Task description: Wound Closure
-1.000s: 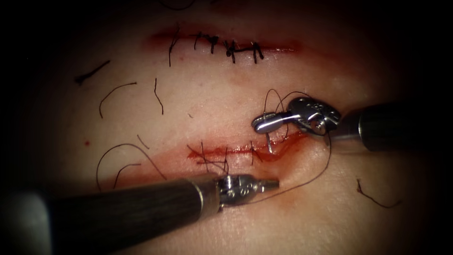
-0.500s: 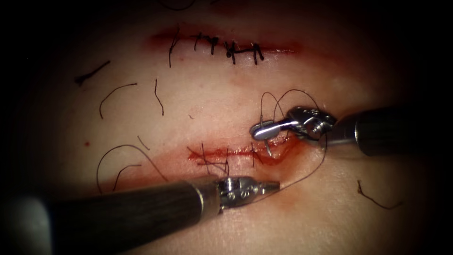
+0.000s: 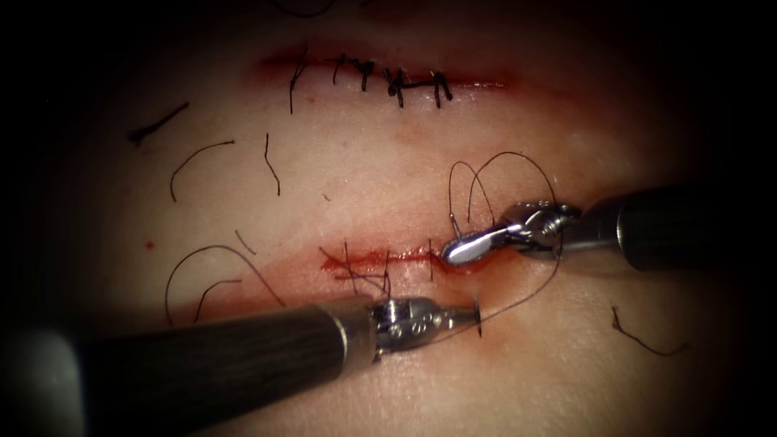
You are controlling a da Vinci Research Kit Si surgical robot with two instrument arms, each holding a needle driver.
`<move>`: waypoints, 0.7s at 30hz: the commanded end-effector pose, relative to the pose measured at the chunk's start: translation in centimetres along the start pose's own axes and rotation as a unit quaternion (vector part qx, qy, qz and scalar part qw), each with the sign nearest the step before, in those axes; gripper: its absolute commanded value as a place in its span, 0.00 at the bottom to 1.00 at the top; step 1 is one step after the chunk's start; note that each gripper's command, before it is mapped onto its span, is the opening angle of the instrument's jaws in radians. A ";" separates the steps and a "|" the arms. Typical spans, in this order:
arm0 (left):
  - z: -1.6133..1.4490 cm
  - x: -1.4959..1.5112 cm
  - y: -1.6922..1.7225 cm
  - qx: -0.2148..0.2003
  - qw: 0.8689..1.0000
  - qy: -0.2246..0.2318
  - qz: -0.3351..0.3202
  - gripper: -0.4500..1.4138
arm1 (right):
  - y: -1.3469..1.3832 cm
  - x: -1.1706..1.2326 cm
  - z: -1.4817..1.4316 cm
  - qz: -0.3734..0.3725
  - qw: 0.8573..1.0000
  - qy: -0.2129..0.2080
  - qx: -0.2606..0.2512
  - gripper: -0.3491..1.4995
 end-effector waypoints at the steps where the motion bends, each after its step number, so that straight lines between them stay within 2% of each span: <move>1: 0.09 -0.01 0.03 -0.001 1.000 0.000 -0.001 0.00 | 0.09 0.02 0.07 0.001 1.000 0.010 -0.009 0.00; 3: 0.09 -0.01 0.03 -0.001 1.000 0.000 -0.001 0.00 | 0.11 0.05 0.06 -0.007 1.000 0.018 -0.019 0.00; 4: 0.09 -0.01 0.03 -0.001 1.000 0.000 -0.001 0.00 | 0.12 0.06 0.05 -0.016 0.999 0.022 -0.024 0.05; 7: 0.07 -0.01 0.03 -0.002 1.000 0.001 -0.001 0.00 | 0.15 0.08 0.03 -0.023 0.998 0.041 -0.041 0.73; 8: 0.06 -0.01 0.03 -0.002 1.000 0.001 -0.001 0.00 | 0.16 0.09 0.03 -0.033 0.997 0.046 -0.049 0.78; 14: 0.07 0.00 0.02 -0.002 1.000 0.001 -0.001 0.00 | 0.18 0.22 -0.06 -0.119 0.988 0.058 -0.076 0.84; 21: 0.06 -0.01 0.02 -0.002 1.000 0.001 -0.001 0.00 | 0.11 0.48 -0.09 -0.203 0.970 0.070 -0.110 0.83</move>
